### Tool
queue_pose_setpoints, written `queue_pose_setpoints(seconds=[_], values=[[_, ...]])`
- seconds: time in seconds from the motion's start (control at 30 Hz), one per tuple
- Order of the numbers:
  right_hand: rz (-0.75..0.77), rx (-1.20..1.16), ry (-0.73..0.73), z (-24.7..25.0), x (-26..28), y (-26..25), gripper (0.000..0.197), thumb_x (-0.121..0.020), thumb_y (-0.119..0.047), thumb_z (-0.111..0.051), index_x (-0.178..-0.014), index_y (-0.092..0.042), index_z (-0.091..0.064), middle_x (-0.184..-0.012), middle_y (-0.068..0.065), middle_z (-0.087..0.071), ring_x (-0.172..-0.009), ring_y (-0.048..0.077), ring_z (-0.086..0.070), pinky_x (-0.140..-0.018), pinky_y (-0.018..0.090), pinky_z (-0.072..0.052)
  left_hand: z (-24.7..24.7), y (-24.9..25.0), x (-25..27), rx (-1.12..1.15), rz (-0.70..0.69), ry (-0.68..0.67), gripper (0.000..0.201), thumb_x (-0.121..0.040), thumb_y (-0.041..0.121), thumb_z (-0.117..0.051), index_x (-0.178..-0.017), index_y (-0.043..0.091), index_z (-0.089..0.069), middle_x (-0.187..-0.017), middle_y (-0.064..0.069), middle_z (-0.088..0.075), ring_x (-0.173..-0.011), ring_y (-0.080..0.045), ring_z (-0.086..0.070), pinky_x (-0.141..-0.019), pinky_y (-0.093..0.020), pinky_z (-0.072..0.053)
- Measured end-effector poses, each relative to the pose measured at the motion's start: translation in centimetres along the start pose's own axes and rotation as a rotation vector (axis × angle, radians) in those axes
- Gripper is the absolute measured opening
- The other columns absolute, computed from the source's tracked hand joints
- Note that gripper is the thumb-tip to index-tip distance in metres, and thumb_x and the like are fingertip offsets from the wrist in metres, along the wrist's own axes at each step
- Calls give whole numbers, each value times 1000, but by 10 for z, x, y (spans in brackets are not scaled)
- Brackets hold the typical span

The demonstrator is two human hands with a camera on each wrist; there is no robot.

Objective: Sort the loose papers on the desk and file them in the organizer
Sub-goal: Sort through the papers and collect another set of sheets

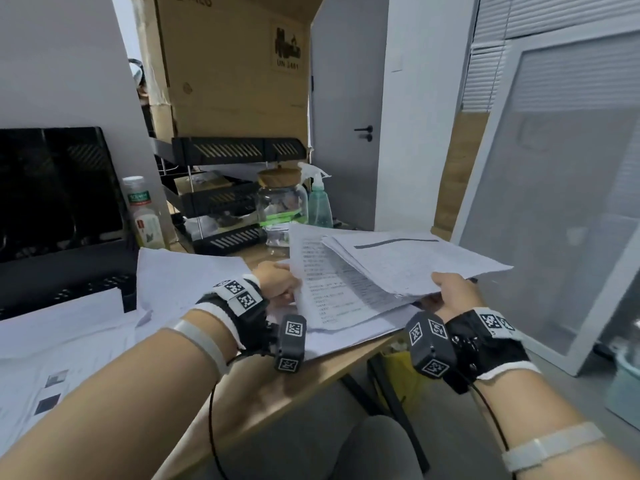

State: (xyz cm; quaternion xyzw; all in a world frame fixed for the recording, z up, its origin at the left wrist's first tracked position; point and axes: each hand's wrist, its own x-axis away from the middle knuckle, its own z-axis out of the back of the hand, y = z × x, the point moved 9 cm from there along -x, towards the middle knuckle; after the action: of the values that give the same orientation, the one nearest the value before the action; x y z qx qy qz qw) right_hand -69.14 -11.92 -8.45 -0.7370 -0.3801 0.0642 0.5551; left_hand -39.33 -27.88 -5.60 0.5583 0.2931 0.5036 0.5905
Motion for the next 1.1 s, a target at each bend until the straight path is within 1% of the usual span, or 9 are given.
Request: queue_pose_setpoints(seconds=[0.07,0.2,0.3,0.4,0.47,0.57,0.7,0.83,1.1], values=[[-13,29,-22,-2,1,6,44,-84,-9,-63,-128,-5,-57,-114,19,-72,-89,37,-73,-62,41,-59,10,-4,3,117,12,-28,25,-87,-12,-62,-109,-8,-71,-117,-27,-73,-86,-32,-71,-94,-46,-59],[42,162,-92,-18,17,13,38,-85,-7,-67,-121,2,-60,-109,20,-70,-96,36,-69,-80,43,-57,27,-18,14,292,-37,-43,19,-100,-13,-48,-98,-3,-64,-93,-18,-80,-75,-24,-79,-59,-30,-64],[105,310,-98,-25,23,13,58,-66,-23,-76,-116,-1,-59,-111,19,-66,-102,37,-64,-91,53,-53,41,-25,22,330,-79,14,14,-101,-8,-52,-93,3,-57,-110,-28,-73,-81,-28,-73,-57,-30,-64],[130,409,-101,-29,-5,19,65,-47,-33,-75,-105,-5,-63,-114,29,-66,-104,40,-67,-86,57,-54,54,-28,27,433,-114,52,16,-102,-6,-52,-92,5,-56,-93,-18,-76,-64,-20,-75,-53,-29,-61],[135,373,-112,-36,-4,15,59,-51,-29,-73,-103,-3,-65,-117,28,-65,-108,44,-66,-79,46,-51,59,-29,29,496,-143,51,17,-103,-5,-51,-91,7,-56,-83,-13,-78,-60,-17,-74,-54,-30,-62],[114,276,-180,-59,31,7,46,-68,-10,-73,-113,-4,-64,-112,21,-72,-108,42,-67,-94,47,-54,57,-27,31,544,-166,8,15,-103,-4,-52,-93,7,-56,-78,-9,-80,-59,-16,-74,-61,-31,-65],[181,209,-194,-74,41,8,29,-89,6,-60,-115,-7,-64,-108,11,-73,-101,31,-68,-96,48,-54,54,-27,31,616,-180,-40,13,-102,-3,-54,-94,7,-57,-95,-16,-81,-72,-21,-79,-68,-36,-67],[203,158,-146,-69,36,18,30,-92,7,-58,-117,-8,-64,-104,7,-71,-90,23,-67,-81,38,-56,54,-28,32,656,-176,-64,15,-102,-3,-54,-91,8,-56,-93,-16,-81,-76,-26,-79,-64,-37,-65],[104,-40,-63,-47,21,27,38,-93,-1,-58,-130,-9,-58,-121,14,-68,-105,40,-68,-90,61,-54,64,-31,33,677,-170,29,19,-103,-6,-51,-90,8,-55,-91,-18,-77,-68,-24,-77,-55,-35,-62]])
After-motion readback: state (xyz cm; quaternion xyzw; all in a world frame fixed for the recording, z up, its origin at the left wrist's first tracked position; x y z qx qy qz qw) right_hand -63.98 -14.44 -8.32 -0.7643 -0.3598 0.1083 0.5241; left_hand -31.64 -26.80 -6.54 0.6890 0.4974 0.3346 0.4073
